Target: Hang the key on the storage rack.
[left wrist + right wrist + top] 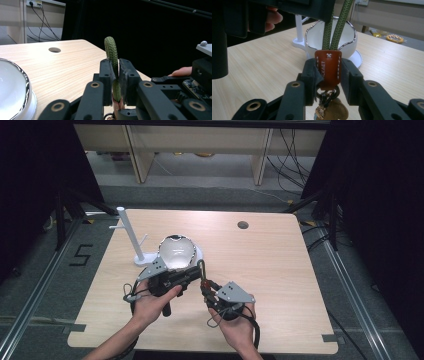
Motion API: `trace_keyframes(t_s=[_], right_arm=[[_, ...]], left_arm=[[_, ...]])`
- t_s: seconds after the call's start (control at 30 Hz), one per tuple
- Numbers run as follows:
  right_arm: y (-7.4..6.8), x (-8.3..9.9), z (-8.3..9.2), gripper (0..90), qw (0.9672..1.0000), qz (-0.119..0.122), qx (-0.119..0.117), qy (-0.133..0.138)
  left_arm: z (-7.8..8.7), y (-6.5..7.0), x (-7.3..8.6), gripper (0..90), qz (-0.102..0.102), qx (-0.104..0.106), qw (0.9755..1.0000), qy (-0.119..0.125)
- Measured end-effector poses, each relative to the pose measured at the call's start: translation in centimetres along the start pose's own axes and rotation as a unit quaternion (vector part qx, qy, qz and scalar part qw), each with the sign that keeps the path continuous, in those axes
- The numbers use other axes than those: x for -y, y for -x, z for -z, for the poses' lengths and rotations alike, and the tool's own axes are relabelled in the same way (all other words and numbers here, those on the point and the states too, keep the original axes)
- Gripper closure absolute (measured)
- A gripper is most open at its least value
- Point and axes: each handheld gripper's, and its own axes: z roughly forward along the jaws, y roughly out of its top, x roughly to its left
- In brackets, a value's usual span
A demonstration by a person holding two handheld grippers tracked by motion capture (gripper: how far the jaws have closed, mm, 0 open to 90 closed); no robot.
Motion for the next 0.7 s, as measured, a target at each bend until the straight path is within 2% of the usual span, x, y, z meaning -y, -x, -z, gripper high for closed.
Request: trace_keyframes(t_s=[0.1,0.13,0.17,0.37,0.4,0.47,0.53,0.57,0.67,0.7], right_arm=[[0.0,0.0,0.1,68.0,1.0000,0.003,0.003,-0.003],[-0.1,0.0,0.1,68.0,1.0000,0.004,0.003,-0.002],[-0.1,0.0,0.0,68.0,1.0000,0.003,0.001,-0.002],[-0.2,0.0,-0.1,67.8,1.0000,0.003,-0.004,0.002],[-0.2,-0.1,-0.1,67.7,1.0000,0.004,-0.003,0.001],[-0.2,-0.1,-0.1,67.4,1.0000,0.006,-0.002,-0.001],[-0.2,-0.2,0.0,66.7,1.0000,-0.001,-0.001,-0.003],[-0.2,-0.3,-0.2,60.8,0.9999,0.008,-0.007,-0.006],[-0.2,-0.4,-0.2,56.5,0.9998,0.007,-0.011,-0.014],[-0.2,-0.3,-0.4,53.7,0.9998,0.009,-0.016,-0.011]], left_arm=[[0.1,0.1,0.0,82.9,0.001,0.001,1.0000,0.000],[-0.1,0.1,0.0,82.9,0.003,0.008,0.9999,0.006],[0.1,0.2,0.0,83.2,0.000,0.001,1.0000,-0.001],[0.2,0.3,-0.1,83.6,-0.004,-0.001,1.0000,-0.001],[0.3,0.4,-0.2,83.7,-0.012,-0.004,0.9999,-0.002],[0.3,0.5,-0.2,83.8,-0.015,-0.005,0.9999,-0.001],[0.4,0.7,-0.3,83.9,-0.024,-0.006,0.9997,0.002],[0.6,0.9,-0.4,84.0,-0.037,-0.010,0.9993,0.004],[0.8,1.0,-0.7,84.0,-0.049,-0.016,0.9987,0.006],[1.1,1.0,-0.9,84.0,-0.061,-0.026,0.9978,0.008]])
